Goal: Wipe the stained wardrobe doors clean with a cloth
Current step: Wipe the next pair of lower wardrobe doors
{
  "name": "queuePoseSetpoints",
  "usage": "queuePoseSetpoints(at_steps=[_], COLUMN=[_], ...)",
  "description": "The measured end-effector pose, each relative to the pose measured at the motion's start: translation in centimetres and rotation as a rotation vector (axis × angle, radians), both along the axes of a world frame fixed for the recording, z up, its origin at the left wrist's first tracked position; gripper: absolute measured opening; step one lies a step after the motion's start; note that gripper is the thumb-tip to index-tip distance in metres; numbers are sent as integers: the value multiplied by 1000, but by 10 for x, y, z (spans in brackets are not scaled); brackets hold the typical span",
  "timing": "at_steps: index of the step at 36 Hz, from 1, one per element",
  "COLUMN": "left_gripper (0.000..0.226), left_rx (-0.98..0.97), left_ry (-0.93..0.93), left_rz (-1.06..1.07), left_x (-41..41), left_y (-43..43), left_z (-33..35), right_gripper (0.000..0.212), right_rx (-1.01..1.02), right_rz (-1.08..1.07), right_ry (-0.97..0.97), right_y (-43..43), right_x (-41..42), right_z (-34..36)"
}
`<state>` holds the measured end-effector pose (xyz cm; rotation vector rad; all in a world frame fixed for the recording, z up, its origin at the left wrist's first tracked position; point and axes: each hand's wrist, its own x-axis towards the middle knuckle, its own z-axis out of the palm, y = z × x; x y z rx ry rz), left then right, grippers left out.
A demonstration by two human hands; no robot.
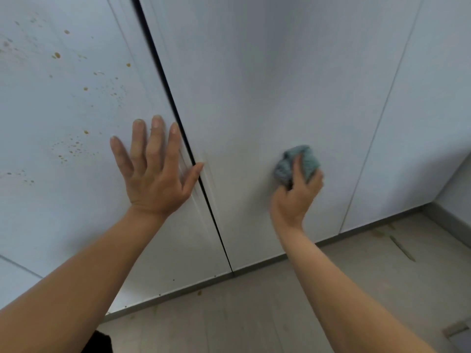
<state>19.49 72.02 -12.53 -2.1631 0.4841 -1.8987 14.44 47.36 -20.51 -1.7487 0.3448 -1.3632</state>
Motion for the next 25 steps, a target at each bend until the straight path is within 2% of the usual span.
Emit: queuePoseSetpoints(at_steps=[3, 6, 8, 12, 14, 17, 19, 22, 23, 25], left_gripper=[89, 89, 89, 87, 85, 84, 84, 84, 84, 84], left_rx=[18, 22, 24, 24, 24, 15, 12, 14, 14, 10], left_ry=[-1, -5, -5, 12, 12, 29, 43, 59, 58, 56], left_rz=[-5, -14, -13, -32, -34, -35, -32, -32, -30, -30], left_x=[1, 1, 2, 3, 3, 1, 0, -2, -2, -2], left_y=[1, 2, 1, 1, -1, -1, -1, -1, -1, -1], left_z=[0, -1, -1, -1, 1, 1, 2, 2, 2, 2], right_gripper=[49, 44, 42, 50, 54, 54, 48, 13, 10, 12], right_rx=[-342, -507, -461, -18, 10, -213, -445, -899, -973, -949], right_rz=[108, 114, 41, -131, -154, -104, 31, 310, 369, 377], right_ry=[-48, -103, -124, -118, -55, -21, -61, -82, -67, -46], right_y=[14, -5, -22, -41, -32, 5, 34, 66, 71, 70], right_x=[-5, -9, -7, 1, 4, 1, -5, -11, -12, -13], right_z=[2, 9, 15, 20, 14, -8, -20, -32, -35, -35])
